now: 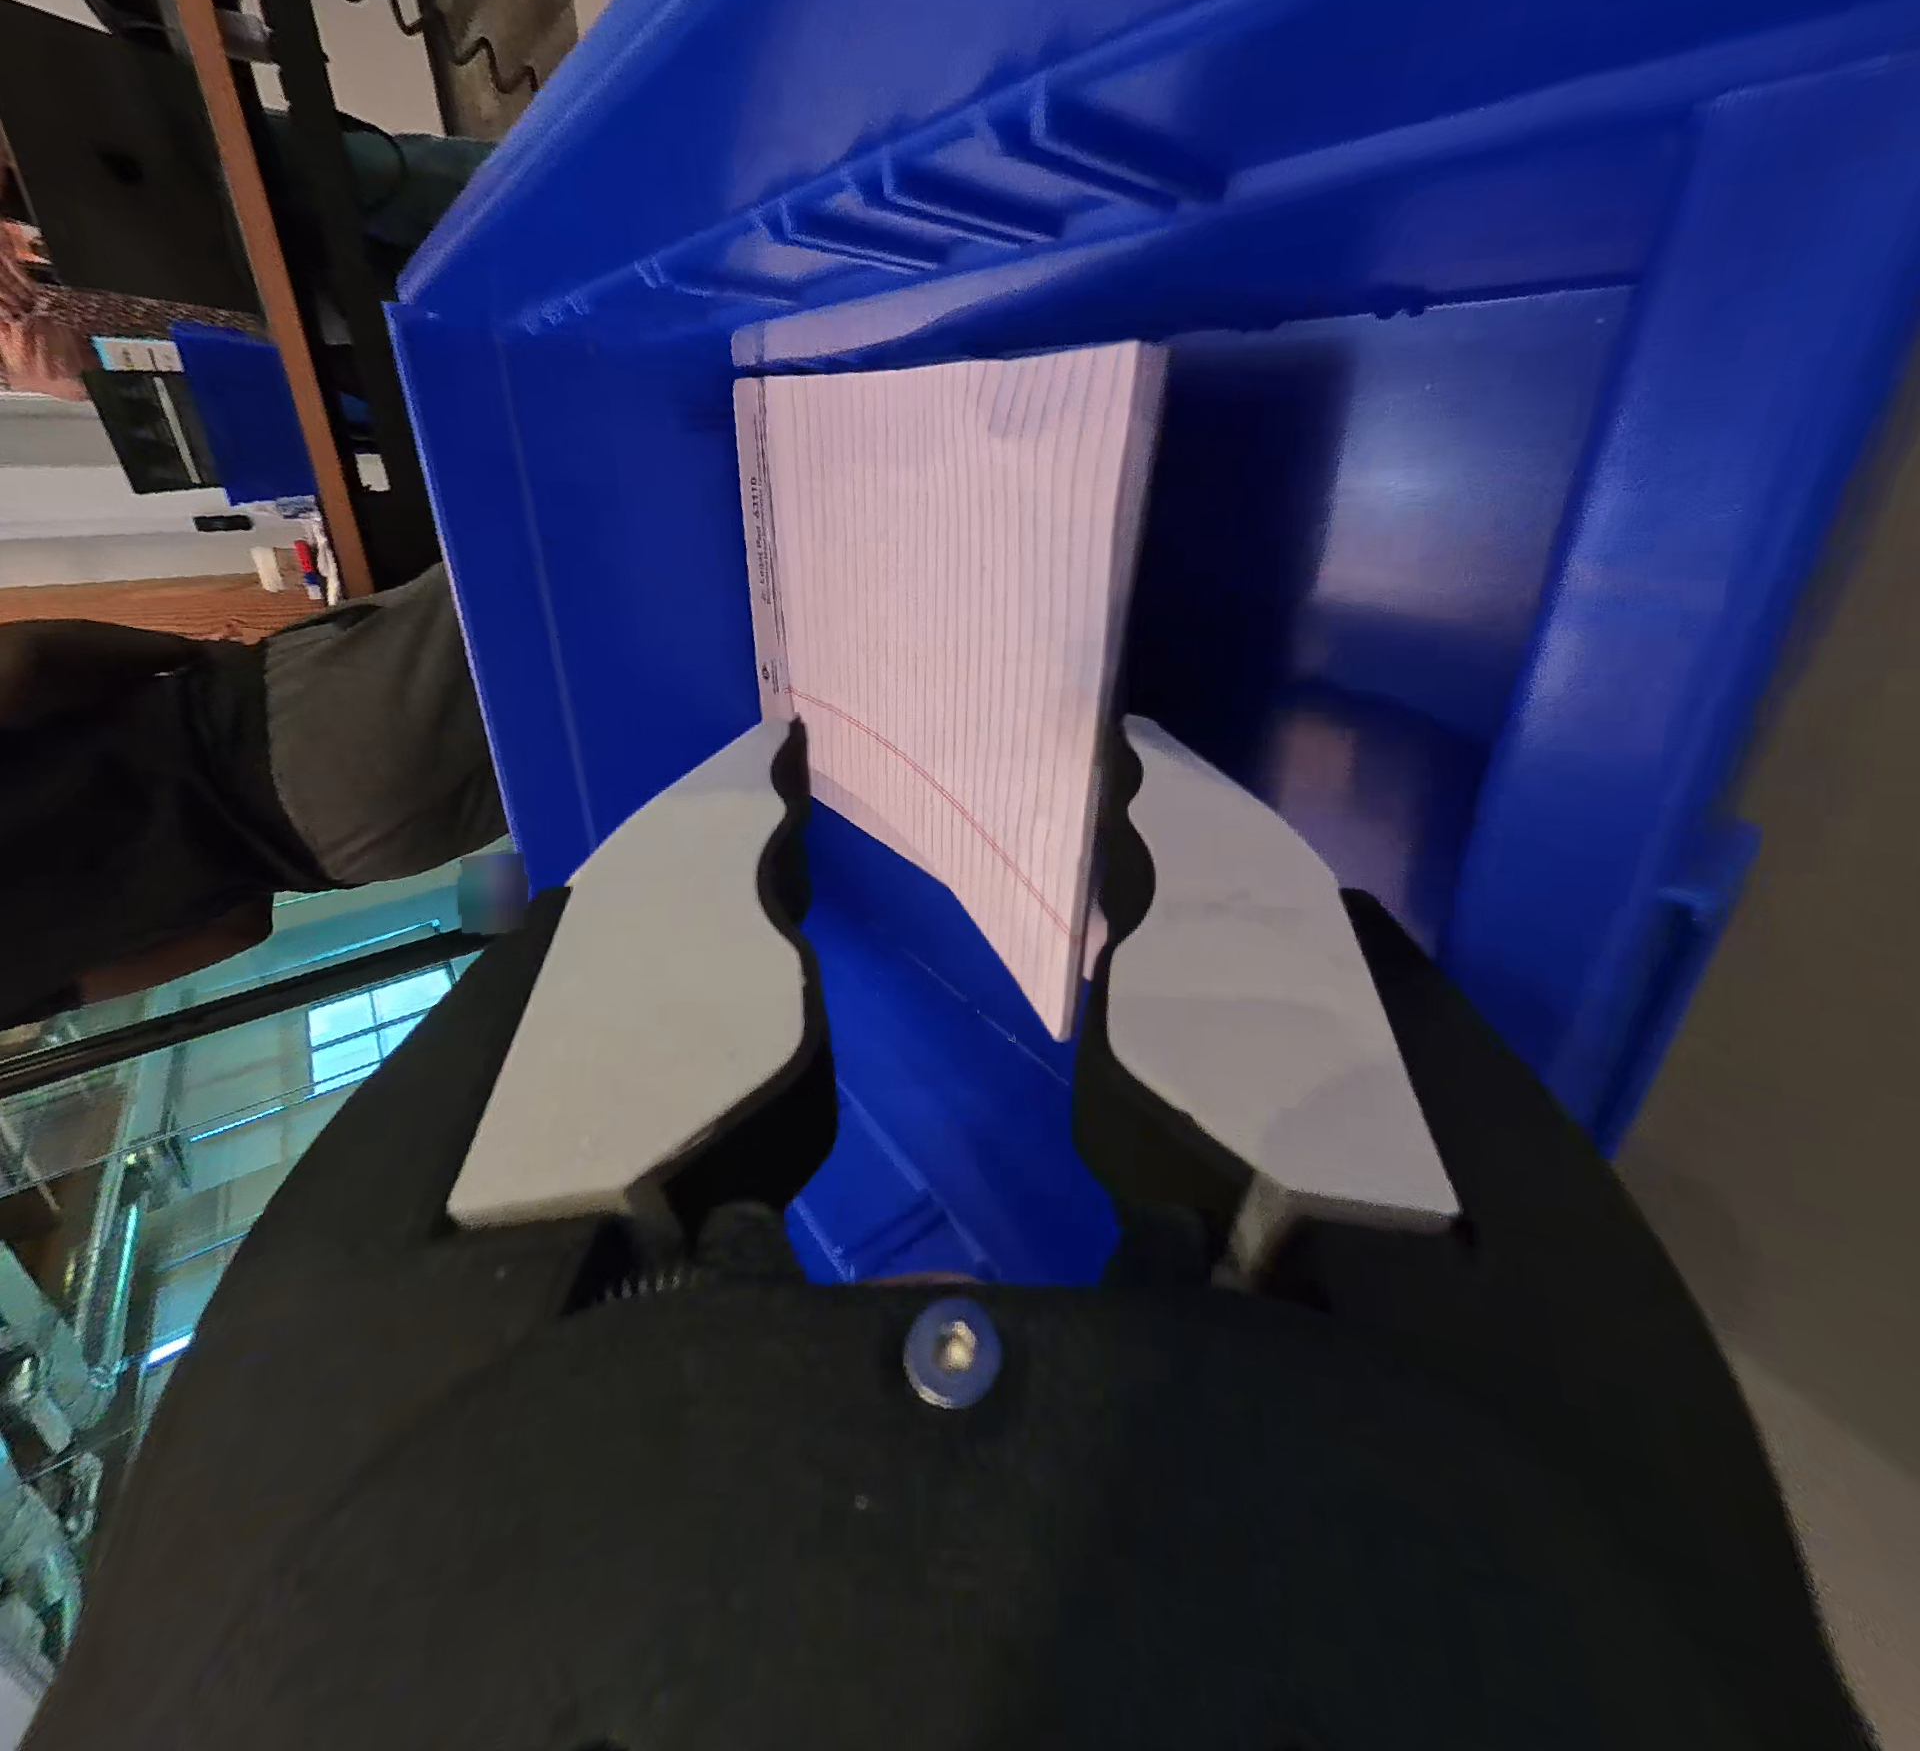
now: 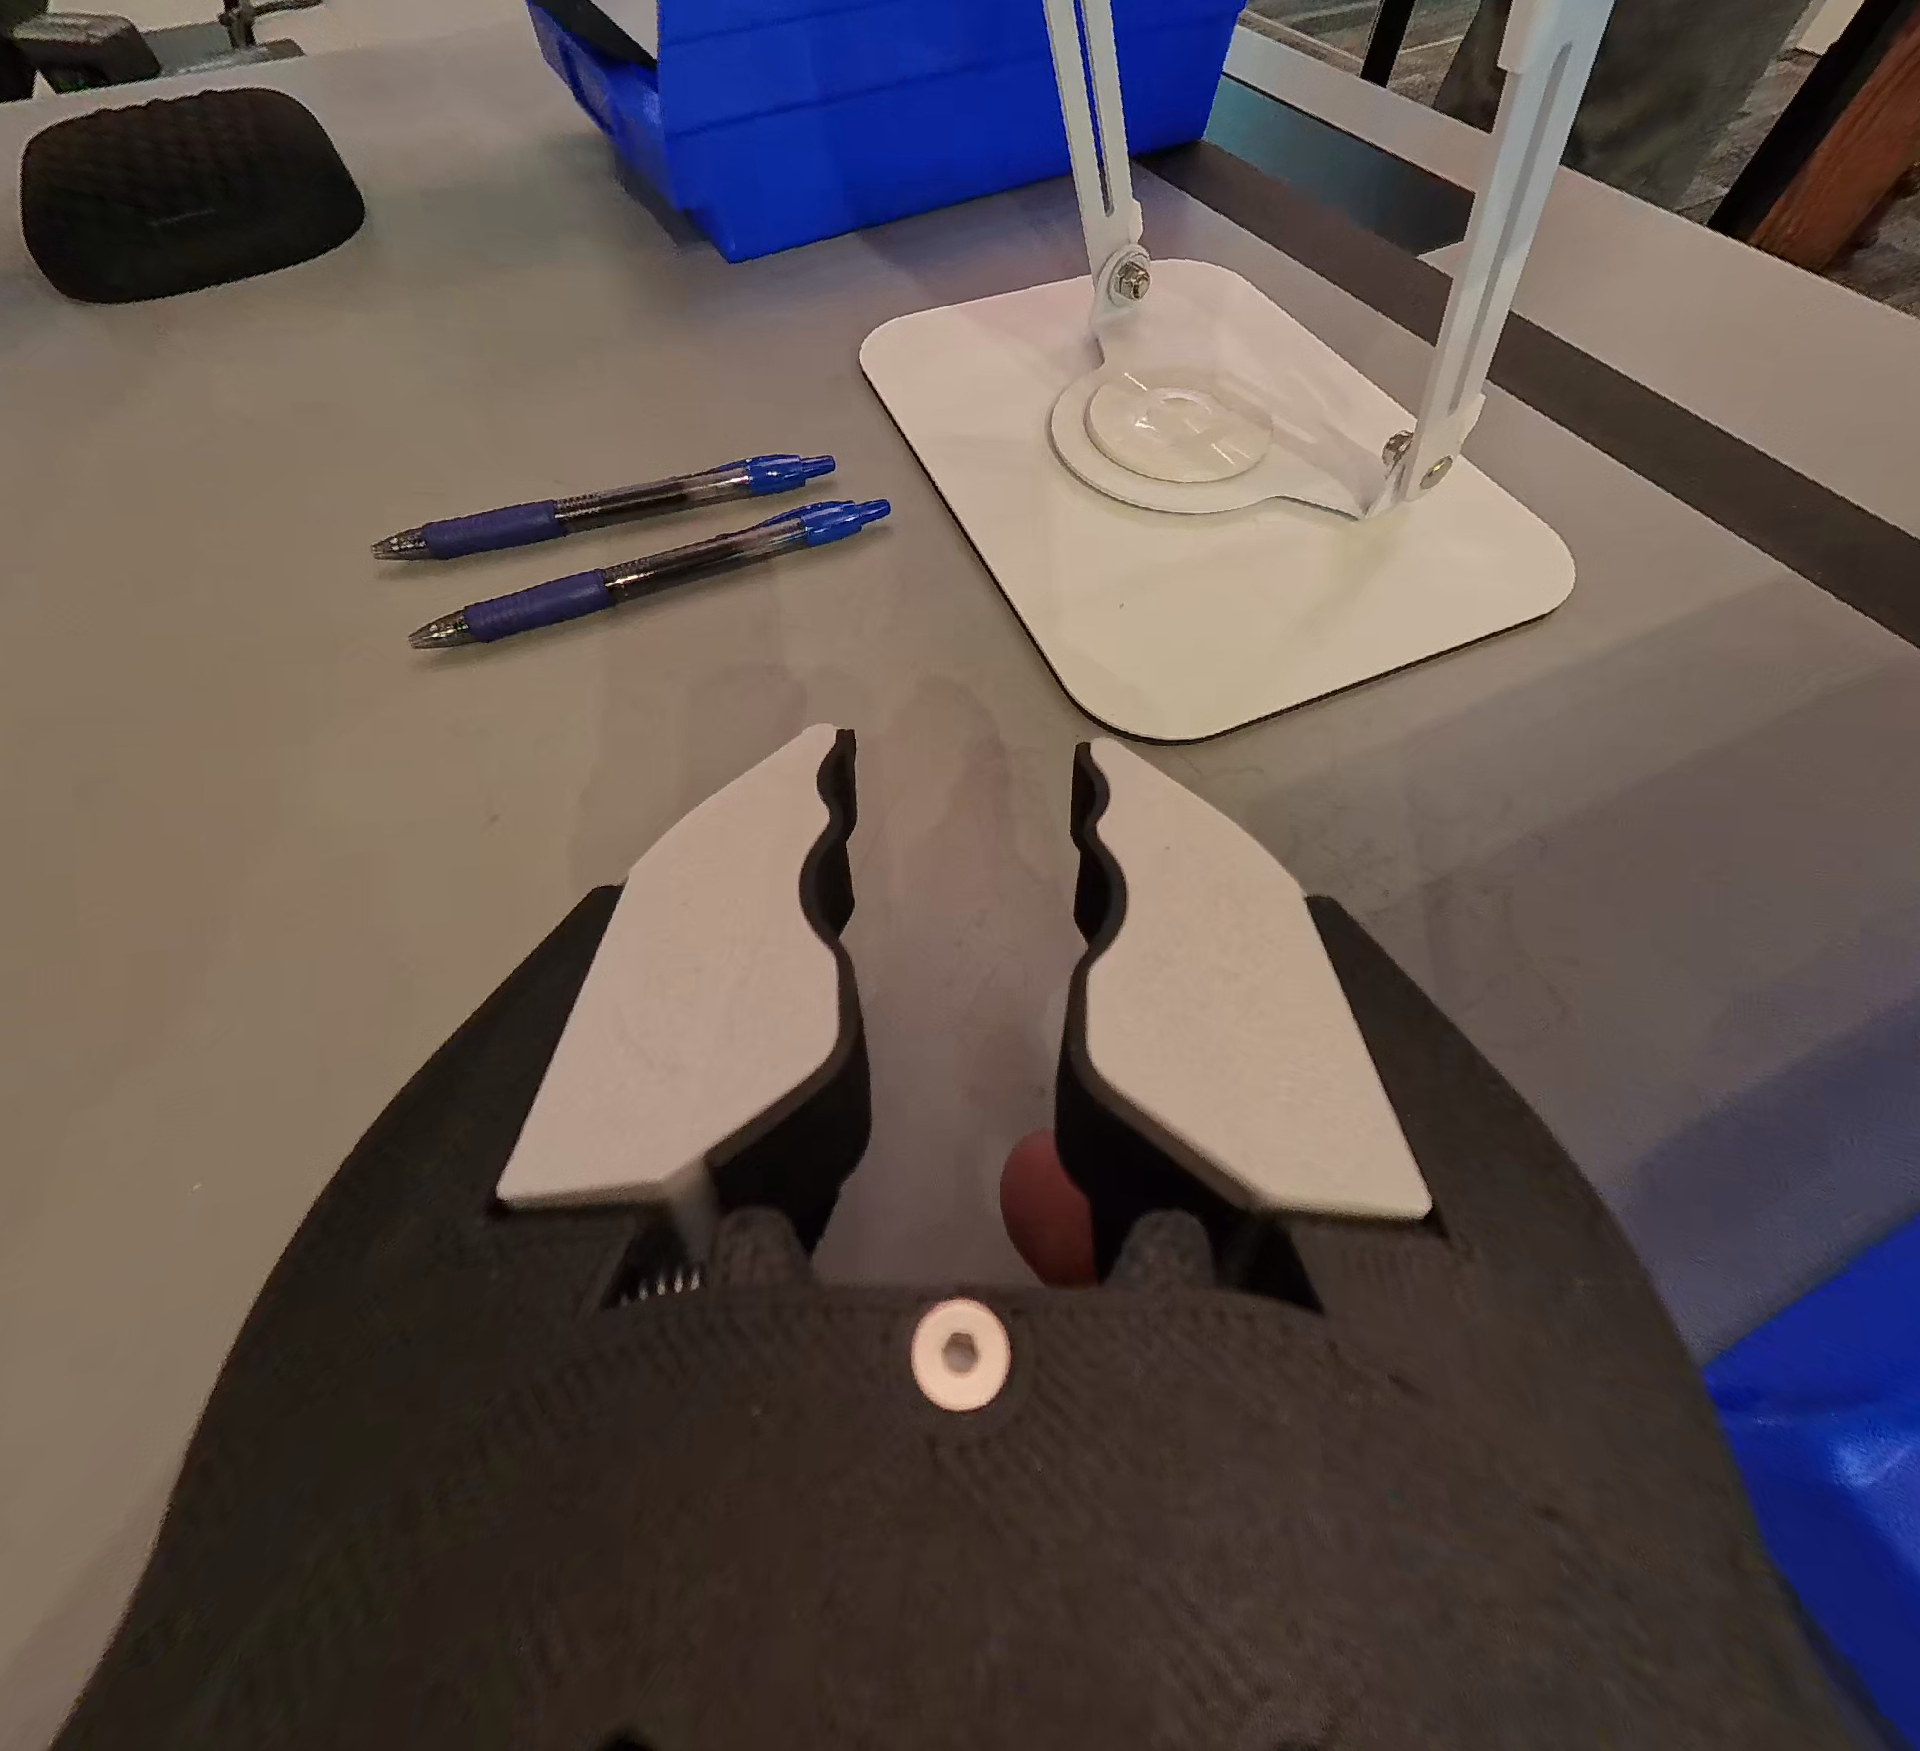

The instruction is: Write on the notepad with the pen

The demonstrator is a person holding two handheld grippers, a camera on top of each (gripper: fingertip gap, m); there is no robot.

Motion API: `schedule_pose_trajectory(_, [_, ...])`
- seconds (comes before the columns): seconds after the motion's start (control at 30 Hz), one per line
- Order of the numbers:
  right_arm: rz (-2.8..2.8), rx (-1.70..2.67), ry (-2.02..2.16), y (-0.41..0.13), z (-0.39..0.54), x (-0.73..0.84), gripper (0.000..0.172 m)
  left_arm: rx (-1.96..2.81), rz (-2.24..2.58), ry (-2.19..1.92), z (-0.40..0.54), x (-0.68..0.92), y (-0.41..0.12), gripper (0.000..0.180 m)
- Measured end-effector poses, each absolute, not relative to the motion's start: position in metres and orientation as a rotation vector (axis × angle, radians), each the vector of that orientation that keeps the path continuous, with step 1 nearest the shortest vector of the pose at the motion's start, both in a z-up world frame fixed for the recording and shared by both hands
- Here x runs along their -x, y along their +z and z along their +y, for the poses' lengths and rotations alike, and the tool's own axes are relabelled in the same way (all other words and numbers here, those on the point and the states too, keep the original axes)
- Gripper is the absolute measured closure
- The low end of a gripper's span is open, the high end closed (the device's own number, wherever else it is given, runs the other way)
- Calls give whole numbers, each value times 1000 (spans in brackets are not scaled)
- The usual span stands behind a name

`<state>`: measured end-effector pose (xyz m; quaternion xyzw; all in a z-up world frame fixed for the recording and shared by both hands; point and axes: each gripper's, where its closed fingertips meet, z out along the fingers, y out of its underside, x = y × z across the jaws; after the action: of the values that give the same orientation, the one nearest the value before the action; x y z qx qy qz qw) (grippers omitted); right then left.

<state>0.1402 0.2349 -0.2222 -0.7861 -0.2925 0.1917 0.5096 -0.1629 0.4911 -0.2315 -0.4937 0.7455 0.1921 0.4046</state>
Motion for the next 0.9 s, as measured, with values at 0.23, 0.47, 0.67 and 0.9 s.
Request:
schedule_pose_trajectory(0.23, [-707,1893,460,-222,235,-140,132,1250,1808,476,494,160,-228,146])
schedule_pose_trajectory(0.47, [-712,1895,456,-223,235,-139,132,1325,1819,457,497,163,-231,159])
schedule_pose_trajectory(0.67, [-712,1896,455,-223,235,-139,132,1313,1851,482,500,161,-232,177])
schedule_pose_trajectory(0.9, [-711,1895,456,-223,235,-139,132,1284,1773,499,507,157,-208,178])
